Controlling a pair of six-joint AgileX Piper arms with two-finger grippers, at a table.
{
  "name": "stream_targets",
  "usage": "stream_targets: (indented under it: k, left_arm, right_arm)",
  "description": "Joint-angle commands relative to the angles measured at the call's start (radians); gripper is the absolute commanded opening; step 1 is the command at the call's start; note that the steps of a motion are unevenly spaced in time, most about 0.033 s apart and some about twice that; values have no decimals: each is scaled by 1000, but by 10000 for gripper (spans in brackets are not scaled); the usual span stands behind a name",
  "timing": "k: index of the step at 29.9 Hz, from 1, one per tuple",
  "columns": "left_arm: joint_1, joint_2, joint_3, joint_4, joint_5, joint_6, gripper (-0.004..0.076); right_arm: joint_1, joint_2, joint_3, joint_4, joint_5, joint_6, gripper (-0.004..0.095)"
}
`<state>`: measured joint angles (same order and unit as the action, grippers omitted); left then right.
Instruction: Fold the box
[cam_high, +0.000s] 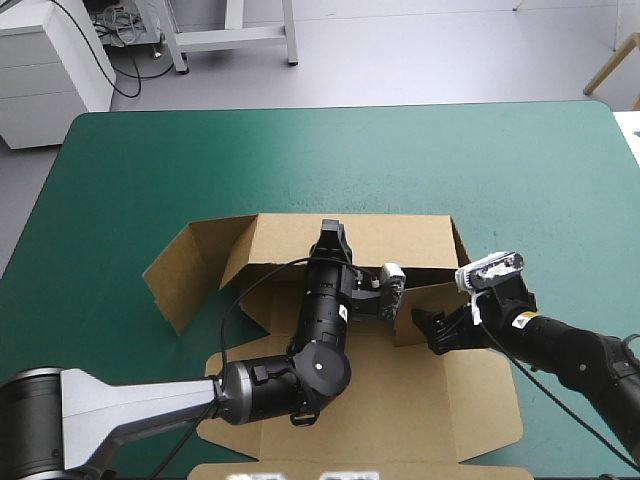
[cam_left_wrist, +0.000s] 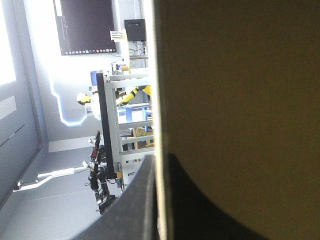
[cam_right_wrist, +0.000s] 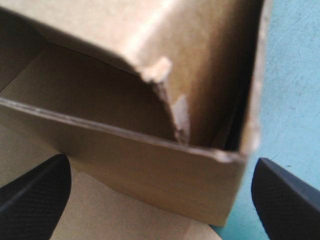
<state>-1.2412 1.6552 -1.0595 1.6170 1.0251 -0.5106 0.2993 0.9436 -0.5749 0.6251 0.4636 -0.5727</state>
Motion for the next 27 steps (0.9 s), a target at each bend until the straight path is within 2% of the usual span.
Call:
stream_targets:
  k: [1,5,8,14,21,23,24,27]
  left_arm:
    - [-4,-41,-18,13,31,-7,-10]
    - [-4,-41,-18,13,31,-7,-10]
    - [-4,-41,-18,14,29,-7,-10]
    - [-4,-41,-18,17,31,-7,-10]
    - [-4,-41,-18,17,31,-7,-10]
    - [-4,-41,-18,17,31,-7,-10]
    - [-4,-41,-18,17,29,-7,-10]
    - [-4,-41,-18,17,29,-7,-10]
  right_arm:
    - [83,-9,-22,-130,-158,159,901]
    - [136,0,-22,-393,-226,401,901]
    - [138,33,-22,-497,-230,473,901]
    - [138,80,-26,-494,-292,463,901]
    - [138,80,-26,-487,-292,455,889]
    - [138,80,-26,-487,-292,456,807]
    - [138,80,-26,-487,-292,456,724]
    - [138,80,-26,-482,-292,456,333]
